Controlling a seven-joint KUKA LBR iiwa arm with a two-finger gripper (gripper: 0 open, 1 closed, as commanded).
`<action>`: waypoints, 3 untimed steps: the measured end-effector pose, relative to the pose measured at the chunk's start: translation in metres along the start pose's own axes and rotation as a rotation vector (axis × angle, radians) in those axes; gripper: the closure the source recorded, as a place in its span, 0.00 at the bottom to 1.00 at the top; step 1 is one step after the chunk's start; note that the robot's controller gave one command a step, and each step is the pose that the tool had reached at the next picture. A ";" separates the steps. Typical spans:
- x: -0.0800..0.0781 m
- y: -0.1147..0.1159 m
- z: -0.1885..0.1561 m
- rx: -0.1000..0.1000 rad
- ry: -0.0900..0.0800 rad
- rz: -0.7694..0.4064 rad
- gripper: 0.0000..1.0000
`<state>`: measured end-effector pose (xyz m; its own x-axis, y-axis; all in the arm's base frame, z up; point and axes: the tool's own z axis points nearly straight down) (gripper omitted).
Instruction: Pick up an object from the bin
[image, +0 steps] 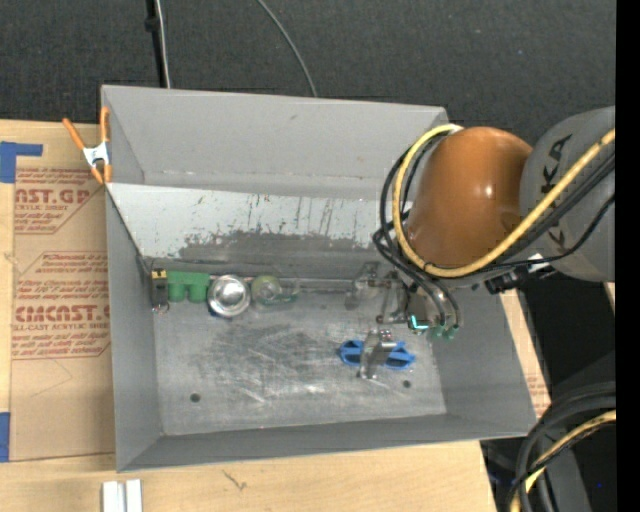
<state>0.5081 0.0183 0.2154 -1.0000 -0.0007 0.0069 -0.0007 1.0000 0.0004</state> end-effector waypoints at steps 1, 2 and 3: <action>-0.022 -0.095 0.134 0.001 -0.001 -0.047 0.00; -0.024 -0.092 0.129 0.000 -0.008 -0.049 1.00; -0.010 -0.084 0.009 0.002 -0.016 -0.032 1.00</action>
Offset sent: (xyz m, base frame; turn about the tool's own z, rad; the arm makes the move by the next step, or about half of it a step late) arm 0.0232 -0.0922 -0.1289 -0.0499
